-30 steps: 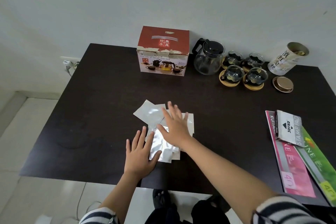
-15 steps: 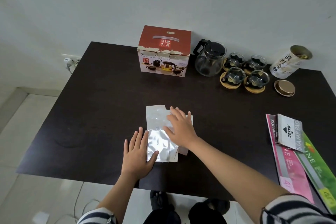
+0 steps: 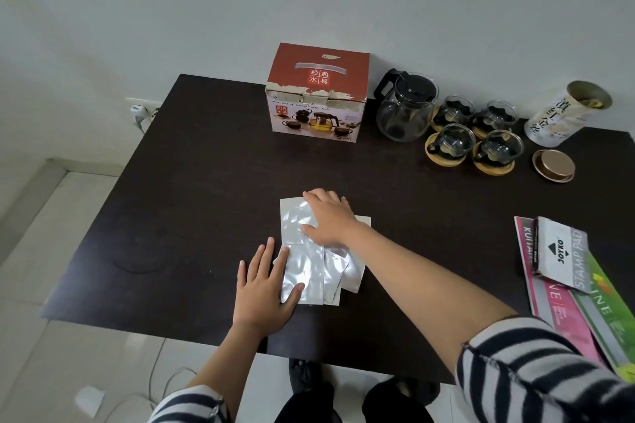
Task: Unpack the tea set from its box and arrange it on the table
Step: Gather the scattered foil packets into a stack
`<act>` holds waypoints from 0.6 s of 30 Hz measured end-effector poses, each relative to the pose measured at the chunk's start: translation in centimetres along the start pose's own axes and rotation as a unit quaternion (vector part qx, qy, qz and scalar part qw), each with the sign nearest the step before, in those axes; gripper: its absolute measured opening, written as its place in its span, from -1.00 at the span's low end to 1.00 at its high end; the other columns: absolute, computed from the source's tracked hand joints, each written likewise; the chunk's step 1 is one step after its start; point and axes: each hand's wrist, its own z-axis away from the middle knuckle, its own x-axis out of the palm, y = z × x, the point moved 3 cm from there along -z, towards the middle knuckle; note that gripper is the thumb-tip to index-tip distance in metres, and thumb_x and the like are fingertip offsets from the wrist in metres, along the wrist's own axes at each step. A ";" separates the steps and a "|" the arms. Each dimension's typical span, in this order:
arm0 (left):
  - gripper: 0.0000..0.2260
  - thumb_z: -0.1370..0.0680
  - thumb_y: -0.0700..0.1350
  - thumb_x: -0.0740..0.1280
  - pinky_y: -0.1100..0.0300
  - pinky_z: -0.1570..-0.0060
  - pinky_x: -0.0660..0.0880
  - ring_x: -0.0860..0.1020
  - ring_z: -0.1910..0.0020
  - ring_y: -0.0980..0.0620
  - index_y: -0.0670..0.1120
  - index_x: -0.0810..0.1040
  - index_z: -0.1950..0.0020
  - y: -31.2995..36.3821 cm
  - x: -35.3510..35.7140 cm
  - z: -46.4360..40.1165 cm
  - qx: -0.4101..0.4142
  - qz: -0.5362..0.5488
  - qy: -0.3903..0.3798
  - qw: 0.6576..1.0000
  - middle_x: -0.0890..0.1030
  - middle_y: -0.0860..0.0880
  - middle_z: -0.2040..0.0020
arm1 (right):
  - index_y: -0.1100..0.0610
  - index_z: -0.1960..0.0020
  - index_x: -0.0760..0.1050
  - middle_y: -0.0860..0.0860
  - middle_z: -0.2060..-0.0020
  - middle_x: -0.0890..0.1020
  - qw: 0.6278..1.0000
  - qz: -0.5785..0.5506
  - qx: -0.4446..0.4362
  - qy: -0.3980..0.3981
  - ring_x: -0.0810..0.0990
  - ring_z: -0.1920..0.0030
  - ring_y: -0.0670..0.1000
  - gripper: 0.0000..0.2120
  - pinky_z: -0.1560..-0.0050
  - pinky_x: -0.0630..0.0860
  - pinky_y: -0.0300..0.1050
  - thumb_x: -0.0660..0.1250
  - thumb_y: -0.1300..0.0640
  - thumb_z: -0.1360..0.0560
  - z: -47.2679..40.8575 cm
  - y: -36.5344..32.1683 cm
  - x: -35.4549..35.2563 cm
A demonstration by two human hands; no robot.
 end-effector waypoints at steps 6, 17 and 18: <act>-0.33 -0.52 0.31 0.04 -0.12 -0.43 -0.01 0.03 -0.53 -0.02 0.01 0.10 -0.54 0.0 0.0 -0.1 -0.004 -0.007 -0.002 1.000 0.06 0.01 -0.56 | 0.05 -0.52 0.16 0.01 -0.39 0.31 0.999 0.002 -0.030 0.025 0.27 -0.38 0.11 -0.37 -0.39 0.23 0.12 0.27 -0.09 -0.53 2.0 0.3 0.5; -0.30 -0.53 0.34 -0.07 -0.11 -0.43 -0.12 -0.09 -0.53 0.01 -0.01 -0.04 -0.56 0.1 -0.1 0.0 0.010 -0.015 -0.015 1.000 -0.04 0.09 -0.55 | 0.11 -0.57 0.03 -0.01 -0.58 0.02 0.942 -0.186 0.199 0.196 -0.11 -0.57 0.00 -0.33 -0.48 -0.28 0.18 0.16 -0.14 -0.59 8.8 4.9 5.1; -0.31 -0.53 0.34 -0.07 -0.12 -0.43 -0.11 -0.10 -0.53 0.01 -0.01 -0.03 -0.56 0.1 -0.1 0.0 0.010 -0.017 -0.017 1.000 -0.04 0.09 -0.56 | 0.12 -0.57 0.03 -0.01 -0.58 0.03 0.942 -0.195 0.183 0.205 -0.11 -0.57 -0.01 -0.32 -0.47 -0.30 0.14 0.17 -0.14 -0.59 8.9 4.1 5.7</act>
